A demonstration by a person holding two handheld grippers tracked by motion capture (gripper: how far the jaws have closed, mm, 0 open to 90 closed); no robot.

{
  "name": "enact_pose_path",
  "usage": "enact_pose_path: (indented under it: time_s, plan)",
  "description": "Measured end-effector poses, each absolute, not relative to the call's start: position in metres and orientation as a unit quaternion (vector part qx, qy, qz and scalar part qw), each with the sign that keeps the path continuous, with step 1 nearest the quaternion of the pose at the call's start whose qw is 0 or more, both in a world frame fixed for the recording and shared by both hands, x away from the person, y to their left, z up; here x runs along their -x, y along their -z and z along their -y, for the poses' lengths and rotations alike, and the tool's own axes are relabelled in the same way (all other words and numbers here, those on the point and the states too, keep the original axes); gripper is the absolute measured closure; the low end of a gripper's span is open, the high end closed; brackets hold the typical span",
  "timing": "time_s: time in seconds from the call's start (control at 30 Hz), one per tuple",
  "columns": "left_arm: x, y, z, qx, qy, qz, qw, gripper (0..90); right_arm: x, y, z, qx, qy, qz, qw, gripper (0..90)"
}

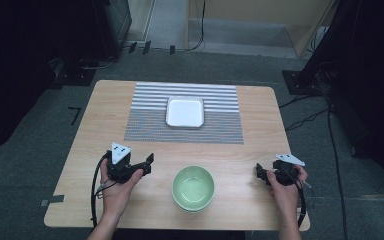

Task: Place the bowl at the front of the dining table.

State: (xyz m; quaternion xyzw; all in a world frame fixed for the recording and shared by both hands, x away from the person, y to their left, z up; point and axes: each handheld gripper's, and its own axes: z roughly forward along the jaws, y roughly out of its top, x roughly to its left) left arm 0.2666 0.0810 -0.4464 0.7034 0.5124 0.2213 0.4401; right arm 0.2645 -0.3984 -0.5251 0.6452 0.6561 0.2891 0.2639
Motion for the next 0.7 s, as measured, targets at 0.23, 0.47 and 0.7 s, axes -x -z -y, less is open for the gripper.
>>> enact_pose_path:
  time_s: [0.23, 0.47, 0.7]
  plan:
    - [-0.255, 0.442, -0.069, -0.717, -0.2, -0.49, 0.453, 14.9, -0.265, 0.525, 0.396, -0.654, -0.285, -0.647, 0.268, 5.1]
    - [-0.244, 0.437, -0.058, -0.727, -0.194, -0.469, 0.463, 14.9, -0.265, 0.525, 0.393, -0.663, -0.282, -0.638, 0.272, 5.5]
    - [-0.238, 0.438, -0.049, -0.734, -0.189, -0.457, 0.465, 15.1, -0.264, 0.523, 0.384, -0.662, -0.278, -0.633, 0.29, 14.2]
